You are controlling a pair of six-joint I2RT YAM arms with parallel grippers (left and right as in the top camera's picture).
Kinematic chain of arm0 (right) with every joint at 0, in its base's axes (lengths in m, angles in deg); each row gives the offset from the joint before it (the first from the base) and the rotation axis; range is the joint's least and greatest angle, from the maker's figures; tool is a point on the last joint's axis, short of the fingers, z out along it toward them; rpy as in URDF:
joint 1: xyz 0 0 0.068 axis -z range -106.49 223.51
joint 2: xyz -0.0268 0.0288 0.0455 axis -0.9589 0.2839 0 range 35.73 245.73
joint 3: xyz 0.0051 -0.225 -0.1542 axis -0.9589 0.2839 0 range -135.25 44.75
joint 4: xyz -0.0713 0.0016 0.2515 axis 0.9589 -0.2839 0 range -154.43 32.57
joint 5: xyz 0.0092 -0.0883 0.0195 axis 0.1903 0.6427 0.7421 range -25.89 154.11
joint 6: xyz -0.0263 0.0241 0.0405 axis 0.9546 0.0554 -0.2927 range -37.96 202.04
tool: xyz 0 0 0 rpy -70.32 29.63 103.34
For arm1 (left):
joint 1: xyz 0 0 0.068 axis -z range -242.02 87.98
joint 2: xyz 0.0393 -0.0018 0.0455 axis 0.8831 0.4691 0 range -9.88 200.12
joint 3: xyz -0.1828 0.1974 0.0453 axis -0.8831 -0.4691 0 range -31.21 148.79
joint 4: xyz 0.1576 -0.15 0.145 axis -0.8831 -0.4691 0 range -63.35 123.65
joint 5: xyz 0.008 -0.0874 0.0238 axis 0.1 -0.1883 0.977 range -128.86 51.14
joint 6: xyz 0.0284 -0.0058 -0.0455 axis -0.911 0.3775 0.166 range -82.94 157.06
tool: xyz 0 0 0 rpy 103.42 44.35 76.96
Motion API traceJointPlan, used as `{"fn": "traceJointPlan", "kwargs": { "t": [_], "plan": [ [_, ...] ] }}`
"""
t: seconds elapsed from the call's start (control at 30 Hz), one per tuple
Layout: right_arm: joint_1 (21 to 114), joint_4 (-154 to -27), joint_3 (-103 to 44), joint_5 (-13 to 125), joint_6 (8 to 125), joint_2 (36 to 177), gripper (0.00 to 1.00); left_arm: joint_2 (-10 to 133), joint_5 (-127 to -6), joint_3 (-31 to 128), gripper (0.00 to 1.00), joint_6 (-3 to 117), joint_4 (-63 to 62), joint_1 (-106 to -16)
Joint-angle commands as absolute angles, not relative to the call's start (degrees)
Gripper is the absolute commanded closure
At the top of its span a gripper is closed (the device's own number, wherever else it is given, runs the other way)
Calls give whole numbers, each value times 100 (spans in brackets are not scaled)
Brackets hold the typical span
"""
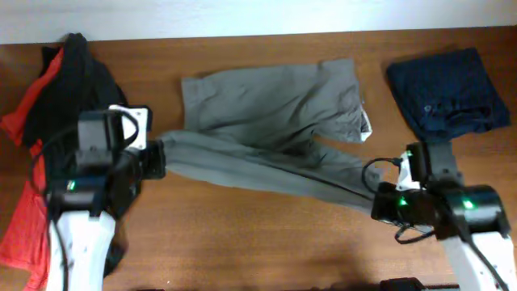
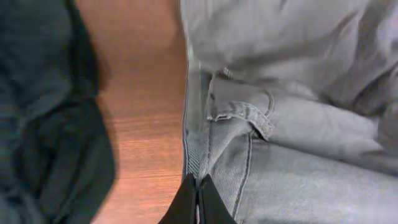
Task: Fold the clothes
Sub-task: 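Grasp the shorts' left edge and bottom with both grippers to fold, then fold the shorts in half upward with both grippers, laying them flat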
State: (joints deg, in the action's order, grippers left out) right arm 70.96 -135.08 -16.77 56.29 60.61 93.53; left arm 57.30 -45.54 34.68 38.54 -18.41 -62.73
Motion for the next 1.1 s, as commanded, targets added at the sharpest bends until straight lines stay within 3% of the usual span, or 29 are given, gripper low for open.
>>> {"fn": "traceJointPlan", "kwargs": {
  "t": [0.0, 0.2, 0.43, 0.53, 0.77, 1.07],
  "plan": [
    [7170, -13672, -2101, 6036, 6085, 9037, 96, 4989, -3841, 3548, 99, 4101, -1858, -6332],
    [7170, -12111, -2243, 6241, 6323, 9205, 96, 4873, -3839, 3542, 100, 4311, -1755, -6332],
    [7166, -10435, -2243, 6318, 6734, 10829, 96, 6141, -3839, 3540, 100, 4352, -1181, -6330],
    [7166, -9427, -2245, 6333, 7130, 11902, 96, 7175, -3644, 3540, 99, 4352, -46, -6332],
    [7170, -7689, -2245, 6482, 7326, 12514, 96, 8150, -3583, 3540, 99, 4348, 2708, -6330],
    [7166, -6568, -2245, 6479, 7322, 13445, 96, 8847, -3585, 3540, 99, 4348, 3724, -6330]
  ]
}}
